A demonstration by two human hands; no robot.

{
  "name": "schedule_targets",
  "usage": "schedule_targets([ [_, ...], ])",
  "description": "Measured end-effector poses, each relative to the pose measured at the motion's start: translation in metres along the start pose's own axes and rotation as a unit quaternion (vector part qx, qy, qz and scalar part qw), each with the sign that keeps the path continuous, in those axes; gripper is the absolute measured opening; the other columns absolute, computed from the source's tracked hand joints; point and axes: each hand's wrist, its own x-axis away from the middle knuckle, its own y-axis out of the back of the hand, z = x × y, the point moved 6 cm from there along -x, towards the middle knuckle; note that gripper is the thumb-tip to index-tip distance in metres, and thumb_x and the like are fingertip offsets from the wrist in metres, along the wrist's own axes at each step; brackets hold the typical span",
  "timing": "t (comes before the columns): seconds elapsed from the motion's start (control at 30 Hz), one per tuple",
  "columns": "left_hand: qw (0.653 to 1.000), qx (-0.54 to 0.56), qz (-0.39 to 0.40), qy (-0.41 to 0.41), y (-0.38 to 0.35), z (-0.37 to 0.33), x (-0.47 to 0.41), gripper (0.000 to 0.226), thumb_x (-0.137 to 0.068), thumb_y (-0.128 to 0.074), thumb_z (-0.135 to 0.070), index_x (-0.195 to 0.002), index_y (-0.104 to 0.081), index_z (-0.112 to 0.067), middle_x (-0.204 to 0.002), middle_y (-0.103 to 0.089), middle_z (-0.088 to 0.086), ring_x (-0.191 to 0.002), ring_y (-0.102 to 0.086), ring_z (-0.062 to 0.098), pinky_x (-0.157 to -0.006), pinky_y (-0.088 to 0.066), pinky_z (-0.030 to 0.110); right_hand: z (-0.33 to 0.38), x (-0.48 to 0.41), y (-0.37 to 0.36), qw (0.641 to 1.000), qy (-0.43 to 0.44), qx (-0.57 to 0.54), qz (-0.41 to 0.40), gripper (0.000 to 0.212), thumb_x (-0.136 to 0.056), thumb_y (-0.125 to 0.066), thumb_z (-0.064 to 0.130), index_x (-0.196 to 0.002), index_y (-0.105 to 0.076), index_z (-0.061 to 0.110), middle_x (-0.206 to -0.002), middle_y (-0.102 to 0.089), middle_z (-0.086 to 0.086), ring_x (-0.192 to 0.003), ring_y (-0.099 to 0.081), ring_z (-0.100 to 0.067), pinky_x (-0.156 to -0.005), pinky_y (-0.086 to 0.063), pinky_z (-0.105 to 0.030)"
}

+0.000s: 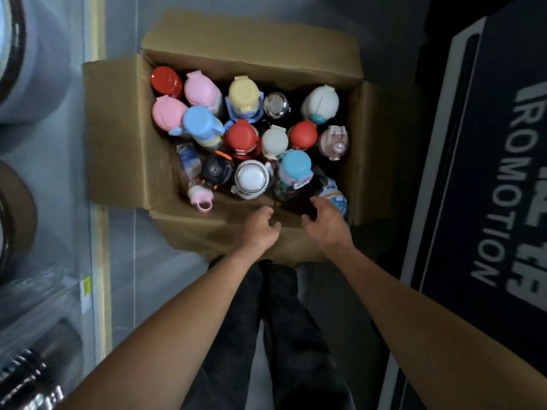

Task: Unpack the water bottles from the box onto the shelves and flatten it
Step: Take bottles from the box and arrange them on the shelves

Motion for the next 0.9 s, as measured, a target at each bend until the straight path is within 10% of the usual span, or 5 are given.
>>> schedule_targets([
  [0.4,0.999,0.021,-0.019,-0.018,-0.039,-0.031,-0.009,0.046,-0.089,-0.058,-0.027,-0.132,-0.047,-0.015,-0.128,-0.058,0.003,-0.118,-0.054,0.021,-0.099,-0.042,0.032,-0.056,-0.006,-0.004,0.997,-0.017,0.009,-0.070,0.065,-0.086,-0.062,0.024,-0.142,-0.031,0.011,-0.147,-0.028,-0.013,-0.135,-0.029,-0.031,-0.103,-0.040,-0.043],
  [0.67,0.970,0.198,0.143,0.025,-0.073,-0.059,-0.045,0.059,-0.094,-0.049,-0.012,-0.148,-0.027,-0.015,-0.147,-0.040,0.009,-0.133,-0.041,0.022,-0.106,-0.035,0.028,-0.066,-0.039,-0.012,0.998,-0.010,0.011,-0.055,0.077,-0.084,-0.063,0.017,-0.148,-0.020,0.010,-0.151,-0.023,-0.014,-0.135,-0.022,-0.035,-0.107,-0.031,-0.042],
  [0.9,0.932,0.312,0.167,0.076,-0.080,-0.064,-0.039,0.060,-0.084,-0.032,0.018,-0.138,-0.042,-0.004,-0.113,-0.060,0.014,-0.108,-0.053,0.025,-0.083,-0.044,0.026,-0.070,-0.041,-0.009,0.968,-0.103,-0.226,-0.036,0.058,-0.081,-0.053,0.000,-0.137,-0.042,0.006,-0.137,-0.046,-0.017,-0.128,-0.042,-0.032,-0.109,-0.037,-0.043],
])
